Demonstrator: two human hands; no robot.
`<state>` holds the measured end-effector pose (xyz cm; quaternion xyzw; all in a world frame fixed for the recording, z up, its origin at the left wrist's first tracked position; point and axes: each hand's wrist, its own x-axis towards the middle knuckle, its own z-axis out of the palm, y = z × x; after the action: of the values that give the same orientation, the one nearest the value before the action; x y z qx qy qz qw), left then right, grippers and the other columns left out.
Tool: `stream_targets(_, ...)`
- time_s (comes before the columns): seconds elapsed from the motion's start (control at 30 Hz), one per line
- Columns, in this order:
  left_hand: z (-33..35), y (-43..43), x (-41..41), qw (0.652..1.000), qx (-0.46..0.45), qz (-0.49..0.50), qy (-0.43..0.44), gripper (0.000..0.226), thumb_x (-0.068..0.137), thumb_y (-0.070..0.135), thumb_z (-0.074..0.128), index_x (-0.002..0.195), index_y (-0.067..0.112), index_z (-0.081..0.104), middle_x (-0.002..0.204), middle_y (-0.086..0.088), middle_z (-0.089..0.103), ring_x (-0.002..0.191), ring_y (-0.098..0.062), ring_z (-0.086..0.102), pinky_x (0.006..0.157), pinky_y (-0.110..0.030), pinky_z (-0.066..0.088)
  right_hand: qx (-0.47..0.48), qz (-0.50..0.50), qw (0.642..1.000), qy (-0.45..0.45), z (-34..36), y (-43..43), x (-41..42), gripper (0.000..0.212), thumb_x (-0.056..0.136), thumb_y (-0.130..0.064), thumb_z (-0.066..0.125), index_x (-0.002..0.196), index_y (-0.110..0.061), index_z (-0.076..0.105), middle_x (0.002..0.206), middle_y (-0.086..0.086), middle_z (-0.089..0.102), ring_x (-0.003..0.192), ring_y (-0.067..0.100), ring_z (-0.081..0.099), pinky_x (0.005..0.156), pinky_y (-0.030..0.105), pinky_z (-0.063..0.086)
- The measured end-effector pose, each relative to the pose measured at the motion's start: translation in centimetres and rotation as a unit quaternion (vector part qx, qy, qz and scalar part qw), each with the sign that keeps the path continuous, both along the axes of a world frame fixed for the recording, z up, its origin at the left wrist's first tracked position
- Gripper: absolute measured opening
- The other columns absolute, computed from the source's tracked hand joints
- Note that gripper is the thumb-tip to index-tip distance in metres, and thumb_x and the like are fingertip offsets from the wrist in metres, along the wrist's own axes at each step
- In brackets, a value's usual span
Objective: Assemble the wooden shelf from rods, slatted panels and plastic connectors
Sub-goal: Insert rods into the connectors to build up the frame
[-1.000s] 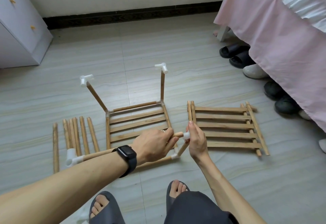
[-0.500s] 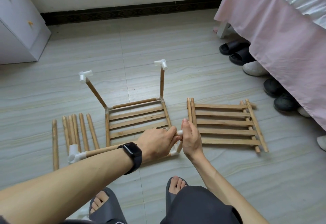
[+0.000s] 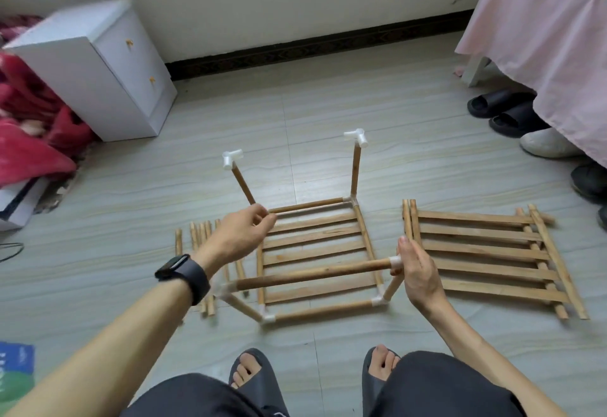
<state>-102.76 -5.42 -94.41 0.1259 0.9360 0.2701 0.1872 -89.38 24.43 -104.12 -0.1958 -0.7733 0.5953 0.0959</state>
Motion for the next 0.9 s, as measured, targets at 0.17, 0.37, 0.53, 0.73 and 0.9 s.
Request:
stream_targets(0.17, -2.5, -7.0, 3.8, 0.916, 0.242, 0.304, -0.096, 0.036, 0.104, 0.045, 0.047, 0.106, 0.016, 0.068, 0.103, -0.003, 0.072, 0.102, -0.022, 0.065, 0.074, -0.034, 0.046, -0.121, 0.026, 0.991, -0.055, 0.5, 1.4, -0.9, 0.037, 0.107, -0.03, 0.041, 0.087, -0.009, 0.064, 0.084, 0.012, 0.065, 0.091, 0.034, 0.058, 0.083, 0.043, 0.043)
stream_targets(0.37, -3.2, -7.6, 4.6, 0.791, 0.422, 0.412, -0.159, 0.048, 0.104, 0.05, 0.039, 0.117, 0.012, 0.066, 0.114, -0.01, 0.073, 0.111, -0.025, 0.064, 0.094, -0.044, 0.043, -0.22, 0.012, 0.972, -0.082, 3.8, 3.9, -3.4, 0.047, 0.102, -0.049, 0.041, 0.11, -0.011, 0.067, 0.115, 0.009, 0.075, 0.119, 0.028, 0.063, 0.108, 0.05, 0.036)
stream_targets(0.53, -3.2, -9.8, 3.2, 0.776, 0.443, 0.417, -0.169, 0.054, 0.104, 0.055, 0.035, 0.119, 0.013, 0.065, 0.119, -0.011, 0.071, 0.119, -0.03, 0.061, 0.104, -0.049, 0.042, -0.24, -0.034, 0.966, -0.094, 4.4, 5.8, -3.2, 0.052, 0.101, -0.055, 0.04, 0.115, -0.012, 0.067, 0.124, 0.009, 0.07, 0.126, 0.026, 0.057, 0.115, 0.054, 0.033)
stream_targets(0.73, -5.4, -4.9, 3.1, 0.828, 0.388, 0.352, -0.199, 0.053, 0.103, 0.055, 0.04, 0.116, 0.011, 0.068, 0.111, -0.013, 0.075, 0.111, -0.033, 0.065, 0.1, -0.051, 0.044, -0.191, 0.005, 0.974, -0.122, 3.5, 0.8, -3.6, 0.069, 0.102, -0.062, 0.031, 0.124, -0.006, 0.065, 0.131, 0.008, 0.065, 0.125, 0.022, 0.056, 0.11, 0.043, 0.034)
stream_targets(0.9, -6.0, -4.6, 3.1, 0.827, 0.389, 0.353, -0.2, 0.046, 0.102, 0.046, 0.048, 0.11, 0.008, 0.071, 0.105, -0.011, 0.077, 0.099, -0.034, 0.073, 0.09, -0.046, 0.051, -0.19, 0.003, 0.974, -0.123, 3.4, 0.1, -4.0, 0.063, 0.1, -0.062, 0.036, 0.12, -0.009, 0.064, 0.121, 0.007, 0.072, 0.115, 0.02, 0.063, 0.089, 0.042, 0.04)
